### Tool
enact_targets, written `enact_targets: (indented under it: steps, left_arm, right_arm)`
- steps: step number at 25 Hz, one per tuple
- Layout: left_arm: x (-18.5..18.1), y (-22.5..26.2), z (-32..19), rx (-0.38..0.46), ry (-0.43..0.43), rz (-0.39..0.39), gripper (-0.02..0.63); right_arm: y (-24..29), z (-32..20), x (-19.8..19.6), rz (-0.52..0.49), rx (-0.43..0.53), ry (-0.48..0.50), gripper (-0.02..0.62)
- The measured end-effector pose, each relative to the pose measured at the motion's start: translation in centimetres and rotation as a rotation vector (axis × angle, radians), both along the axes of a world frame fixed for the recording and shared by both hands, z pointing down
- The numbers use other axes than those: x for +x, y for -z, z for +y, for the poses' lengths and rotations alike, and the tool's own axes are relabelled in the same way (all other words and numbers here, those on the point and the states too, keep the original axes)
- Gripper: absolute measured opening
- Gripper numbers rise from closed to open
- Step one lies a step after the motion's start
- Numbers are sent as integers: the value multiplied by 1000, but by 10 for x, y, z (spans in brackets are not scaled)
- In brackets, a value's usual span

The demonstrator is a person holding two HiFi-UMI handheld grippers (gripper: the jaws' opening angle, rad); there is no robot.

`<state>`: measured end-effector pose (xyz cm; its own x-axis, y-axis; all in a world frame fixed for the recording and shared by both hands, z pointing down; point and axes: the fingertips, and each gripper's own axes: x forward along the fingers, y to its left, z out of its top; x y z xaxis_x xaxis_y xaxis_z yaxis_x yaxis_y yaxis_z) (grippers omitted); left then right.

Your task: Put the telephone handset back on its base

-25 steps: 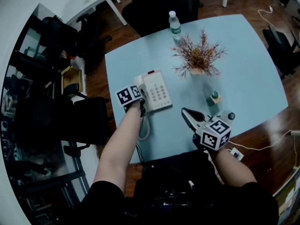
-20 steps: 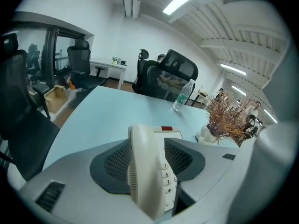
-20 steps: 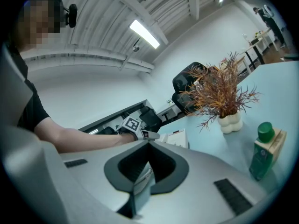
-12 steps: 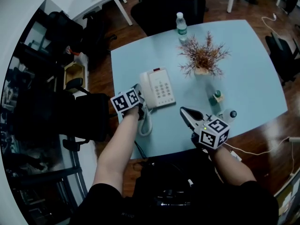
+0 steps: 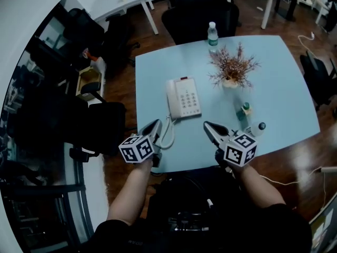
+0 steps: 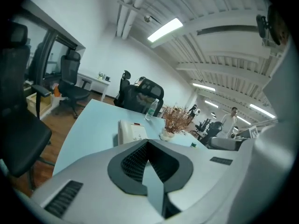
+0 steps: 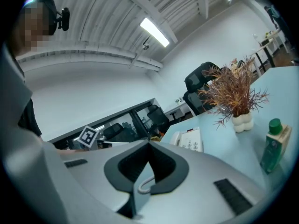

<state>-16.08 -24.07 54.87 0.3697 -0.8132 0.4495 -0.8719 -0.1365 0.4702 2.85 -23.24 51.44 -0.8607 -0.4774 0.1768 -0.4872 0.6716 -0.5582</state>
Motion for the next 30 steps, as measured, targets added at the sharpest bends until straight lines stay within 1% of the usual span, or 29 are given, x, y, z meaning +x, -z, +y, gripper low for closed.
enact_targets:
  steps: [2,4,8,11,13,17,19,23,26,28,30]
  left_arm:
    - [-8,3,33,9,27,12,0]
    - [-16,5,61,11,37,2,0]
    - [-18,16,110,25,8,-41,0]
    - [-20,28,135,58,-17,-72,0]
    - [-24,35,147,77,-25,-74,0]
    - [-29,47,178,105,-37,-51,0]
    - [-29,50,198,114,-49,-39,0]
    - [-27,43,236,102,-67,-2,0]
    - [-27,36,257,91,-70,18,0]
    - [-30,33,267,81,-60,48,0]
    - [-32,33,274,80,-43,97,0]
  right_arm:
    - [-4,9,2,-1,-9,-8,14]
    - [-9,19,2,2,-26,-20,14]
    - [-15,43,-3,13,-54,-35,14]
    - [0,65,-16,20,-19,-34,14]
    - [8,83,-25,34,12,-25,14]
    - [9,128,-31,47,18,-36,14]
    - [7,152,-30,69,21,-48,14]
    - [0,195,-24,117,3,-82,12]
    - [3,221,-22,135,18,-108,12]
    - [4,236,-21,134,23,-125,12]
    - [7,248,-22,145,31,-127,12]
